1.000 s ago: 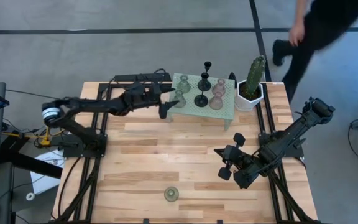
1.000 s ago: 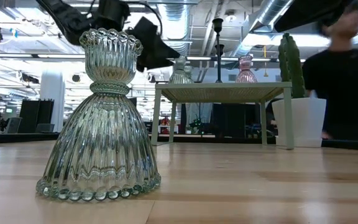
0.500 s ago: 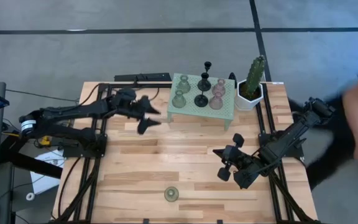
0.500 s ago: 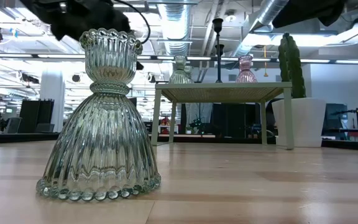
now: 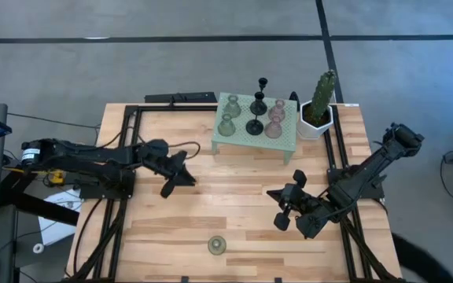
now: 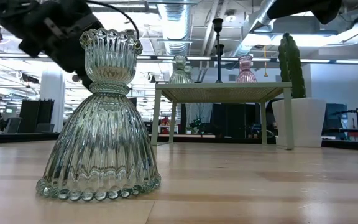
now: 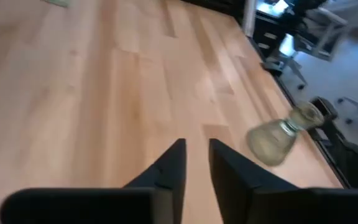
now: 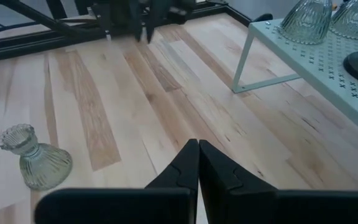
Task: Pick & Place candle stick holders
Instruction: Put the green glass candle holder on the shelf
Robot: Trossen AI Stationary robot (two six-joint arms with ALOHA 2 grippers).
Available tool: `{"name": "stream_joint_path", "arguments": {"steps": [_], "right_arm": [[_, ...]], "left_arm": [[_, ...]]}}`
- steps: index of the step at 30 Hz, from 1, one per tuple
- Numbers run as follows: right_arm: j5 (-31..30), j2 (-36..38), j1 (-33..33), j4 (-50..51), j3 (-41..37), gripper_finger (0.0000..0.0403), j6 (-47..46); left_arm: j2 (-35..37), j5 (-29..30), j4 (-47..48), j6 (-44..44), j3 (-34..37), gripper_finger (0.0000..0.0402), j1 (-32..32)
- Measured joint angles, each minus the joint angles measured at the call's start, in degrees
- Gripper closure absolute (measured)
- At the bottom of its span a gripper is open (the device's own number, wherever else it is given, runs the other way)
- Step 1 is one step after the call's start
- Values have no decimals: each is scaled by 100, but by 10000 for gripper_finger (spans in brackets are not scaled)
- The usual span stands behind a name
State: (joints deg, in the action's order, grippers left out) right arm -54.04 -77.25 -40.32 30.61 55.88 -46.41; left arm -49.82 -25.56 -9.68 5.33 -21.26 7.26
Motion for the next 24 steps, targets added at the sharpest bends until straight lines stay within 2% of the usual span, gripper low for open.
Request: {"name": "stream_joint_path", "arguments": {"steps": [7, 11, 16, 24], "right_arm": [[-4, 0, 4, 11, 0, 403, 148], [-4, 0, 10, 13, 0, 403, 589], [22, 0, 42, 16, 0, 403, 1001], [1306, 76, 257, 259, -2, 403, 2769]], "left_arm": [[0, 229, -758, -88, 262, 394, -737], [0, 737, -912, -402, 272, 395, -1225], [0, 1661, -973, -505, 272, 395, -1614], [-2, 2137, -1250, -167, 276, 394, -1686]]}}
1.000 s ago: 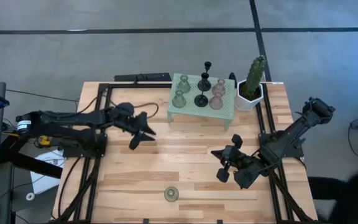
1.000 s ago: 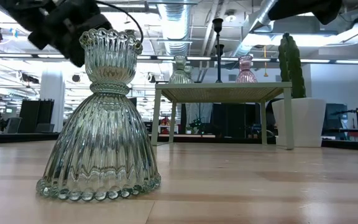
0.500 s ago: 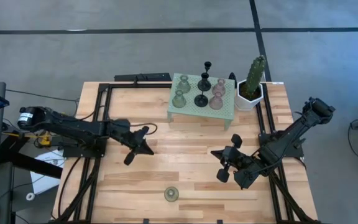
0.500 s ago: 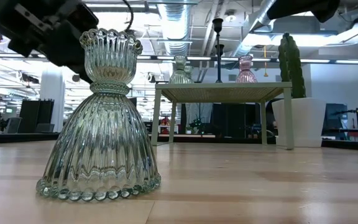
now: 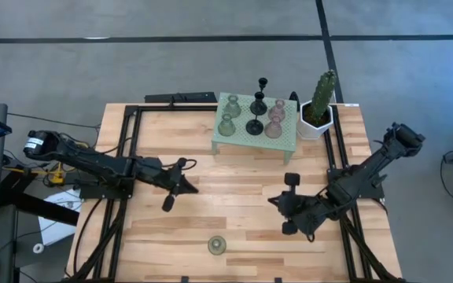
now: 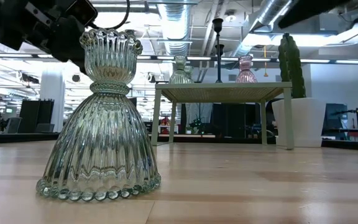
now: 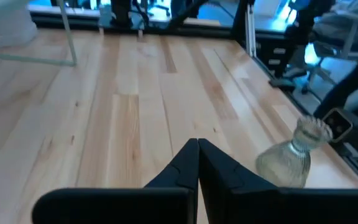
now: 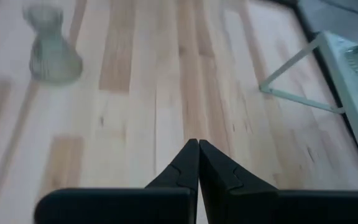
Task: Pick & Place candle stick holders
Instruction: Put the green glass candle holder on the shelf
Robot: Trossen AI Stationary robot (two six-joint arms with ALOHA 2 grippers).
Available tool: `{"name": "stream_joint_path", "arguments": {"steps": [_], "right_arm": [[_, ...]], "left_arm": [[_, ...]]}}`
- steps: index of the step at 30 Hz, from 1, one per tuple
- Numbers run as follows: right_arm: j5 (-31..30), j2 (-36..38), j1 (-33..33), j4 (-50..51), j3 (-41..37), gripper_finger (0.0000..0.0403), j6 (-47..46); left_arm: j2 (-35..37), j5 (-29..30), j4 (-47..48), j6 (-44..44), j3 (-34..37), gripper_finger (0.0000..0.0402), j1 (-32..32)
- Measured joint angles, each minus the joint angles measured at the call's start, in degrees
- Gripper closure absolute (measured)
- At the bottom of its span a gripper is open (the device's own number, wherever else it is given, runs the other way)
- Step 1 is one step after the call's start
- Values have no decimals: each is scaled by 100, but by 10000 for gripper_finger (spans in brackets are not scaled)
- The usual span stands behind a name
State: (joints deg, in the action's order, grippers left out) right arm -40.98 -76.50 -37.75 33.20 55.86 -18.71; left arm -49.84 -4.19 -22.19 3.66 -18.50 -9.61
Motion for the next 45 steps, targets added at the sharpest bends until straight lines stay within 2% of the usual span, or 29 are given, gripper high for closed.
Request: {"name": "stream_joint_path", "arguments": {"steps": [6, 9, 14, 16, 19, 21, 23, 28, 32, 37, 45], "right_arm": [[1087, 441, 1019, 227, 0, 403, 811], [1654, 656, 1509, 11, -2, 403, 1218], [2157, 868, 2102, -521, -2, 403, 1874], [2450, 885, 2298, -1020, -97, 403, 2221], [3412, 881, 2681, -2188, -592, 403, 2794], [4139, 874, 2981, -3008, -1041, 403, 2857], [4514, 875, 3253, -3764, -1571, 403, 2703], [4573, 871, 3585, -5595, -2866, 403, 1997], [4564, 873, 3595, -6467, -3482, 403, 1973], [4560, 875, 3576, -6690, -3571, 403, 1971], [4553, 875, 3376, -6694, -3571, 403, 1715]], "left_arm": [[-4, 368, -261, -19, 0, 396, -96], [-45, 461, -271, -166, 0, 397, -214], [-308, 462, -270, -737, 0, 397, -435], [-450, 467, -263, -1002, 2, 397, -427], [-637, 629, -474, -1119, 2, 397, -326], [-713, 638, -591, -1102, 2, 395, -241], [-770, 639, -611, -976, 2, 395, -219], [-1001, 368, -633, -325, 2, 397, -346], [-1202, 421, -749, -399, 2, 396, -476], [-1222, 590, -783, -747, 2, 395, -316], [-1222, 593, -785, -789, 2, 394, -66]]}}
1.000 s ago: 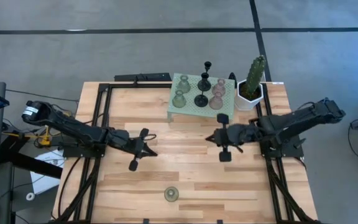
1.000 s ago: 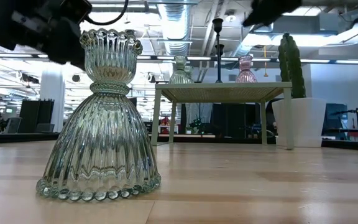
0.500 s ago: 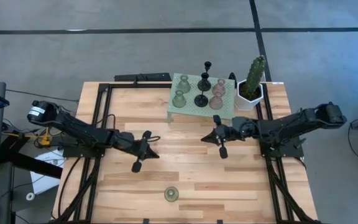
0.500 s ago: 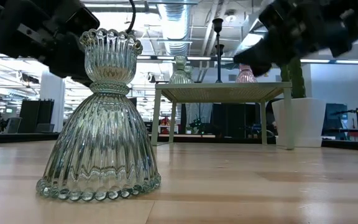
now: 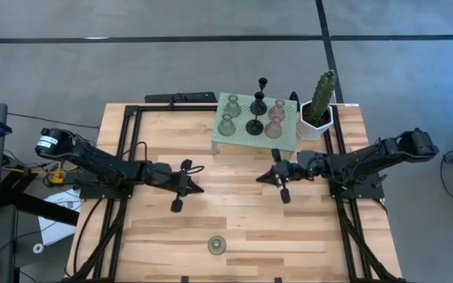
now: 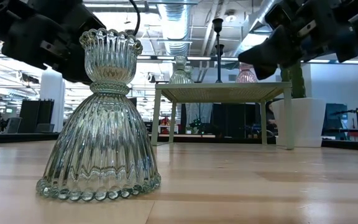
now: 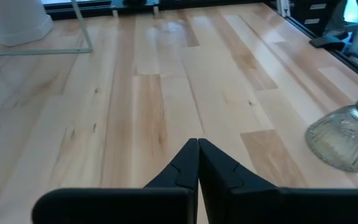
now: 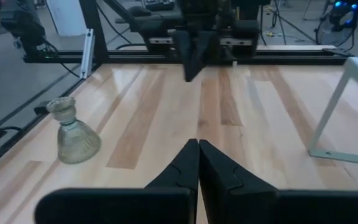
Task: Pick & Place candle stick holders
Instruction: Put the green glass candle holder on the shelf
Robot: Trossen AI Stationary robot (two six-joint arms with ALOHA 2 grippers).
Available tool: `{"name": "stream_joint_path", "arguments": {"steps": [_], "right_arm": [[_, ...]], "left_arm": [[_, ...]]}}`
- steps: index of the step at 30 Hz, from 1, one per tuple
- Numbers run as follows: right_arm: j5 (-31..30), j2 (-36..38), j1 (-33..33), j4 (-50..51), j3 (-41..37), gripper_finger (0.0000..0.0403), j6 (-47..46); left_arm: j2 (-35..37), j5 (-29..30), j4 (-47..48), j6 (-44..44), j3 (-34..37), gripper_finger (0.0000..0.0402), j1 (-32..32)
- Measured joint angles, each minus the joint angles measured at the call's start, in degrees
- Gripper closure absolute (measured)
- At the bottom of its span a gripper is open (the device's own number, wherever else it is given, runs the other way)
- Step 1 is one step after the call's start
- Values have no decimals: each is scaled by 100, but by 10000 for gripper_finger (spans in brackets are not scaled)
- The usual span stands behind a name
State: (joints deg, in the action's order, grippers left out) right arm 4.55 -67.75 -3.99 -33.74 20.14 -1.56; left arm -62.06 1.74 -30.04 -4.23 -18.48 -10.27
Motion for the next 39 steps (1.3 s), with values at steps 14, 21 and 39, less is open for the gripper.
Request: {"name": "stream_joint_path", "arguments": {"steps": [14, 21, 39], "right_arm": [[-4, 0, -35, 28, 0, 403, 0], [-4, 0, -39, 31, 0, 403, 0], [-11, 0, -35, 46, 0, 403, -363]], "left_arm": [[-279, -850, -5, 8, -7, 394, 200], [-1022, -1657, -357, 2, -7, 397, 45], [-1681, -2598, -1132, 35, -7, 395, -167]]}}
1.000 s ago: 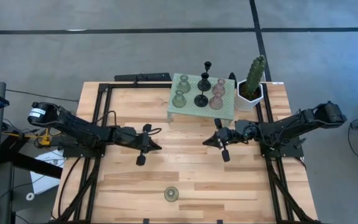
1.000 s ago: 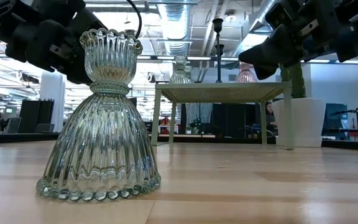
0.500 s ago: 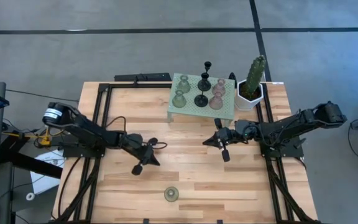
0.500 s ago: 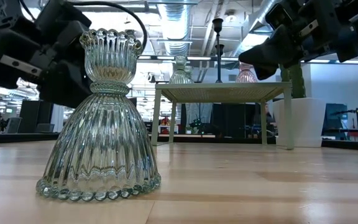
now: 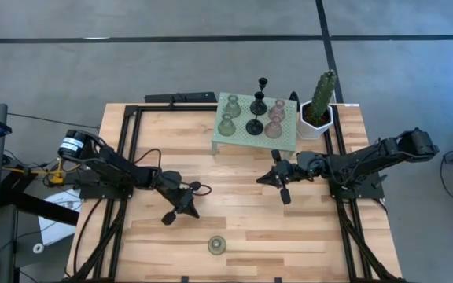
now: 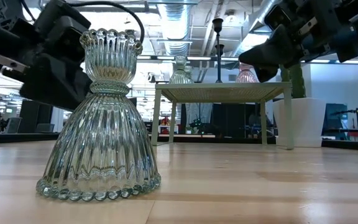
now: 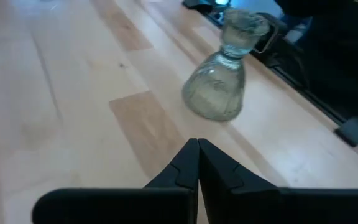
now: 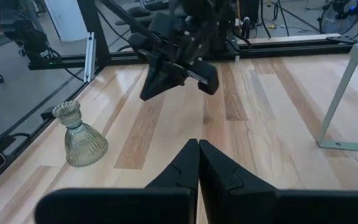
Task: Pick & Place candle stick holders
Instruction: Put the green glass candle holder on the shelf
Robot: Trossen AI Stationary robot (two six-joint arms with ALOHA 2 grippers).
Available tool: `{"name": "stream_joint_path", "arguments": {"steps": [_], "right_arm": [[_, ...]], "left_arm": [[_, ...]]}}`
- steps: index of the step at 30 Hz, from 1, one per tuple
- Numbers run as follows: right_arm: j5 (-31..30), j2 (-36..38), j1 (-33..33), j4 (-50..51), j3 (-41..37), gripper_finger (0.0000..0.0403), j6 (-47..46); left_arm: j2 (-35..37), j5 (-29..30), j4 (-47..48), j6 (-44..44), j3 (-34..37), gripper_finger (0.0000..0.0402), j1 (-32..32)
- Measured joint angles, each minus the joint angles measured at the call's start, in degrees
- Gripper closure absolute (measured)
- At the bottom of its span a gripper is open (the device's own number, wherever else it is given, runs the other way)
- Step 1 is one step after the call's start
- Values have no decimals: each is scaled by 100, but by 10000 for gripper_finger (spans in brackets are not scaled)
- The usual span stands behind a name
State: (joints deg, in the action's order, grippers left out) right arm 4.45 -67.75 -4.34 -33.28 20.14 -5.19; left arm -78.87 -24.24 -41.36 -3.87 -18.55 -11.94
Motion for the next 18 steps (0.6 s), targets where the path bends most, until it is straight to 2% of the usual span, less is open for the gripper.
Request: {"name": "stream_joint_path", "arguments": {"steps": [8, 18], "right_arm": [[0, 0, 0, 89, 0, 403, -90], [0, 0, 0, 97, 0, 403, -90]], "left_arm": [[0, 426, -366, -16, -4, 382, -277], [-321, 628, -460, -16, -13, 290, -355]]}}
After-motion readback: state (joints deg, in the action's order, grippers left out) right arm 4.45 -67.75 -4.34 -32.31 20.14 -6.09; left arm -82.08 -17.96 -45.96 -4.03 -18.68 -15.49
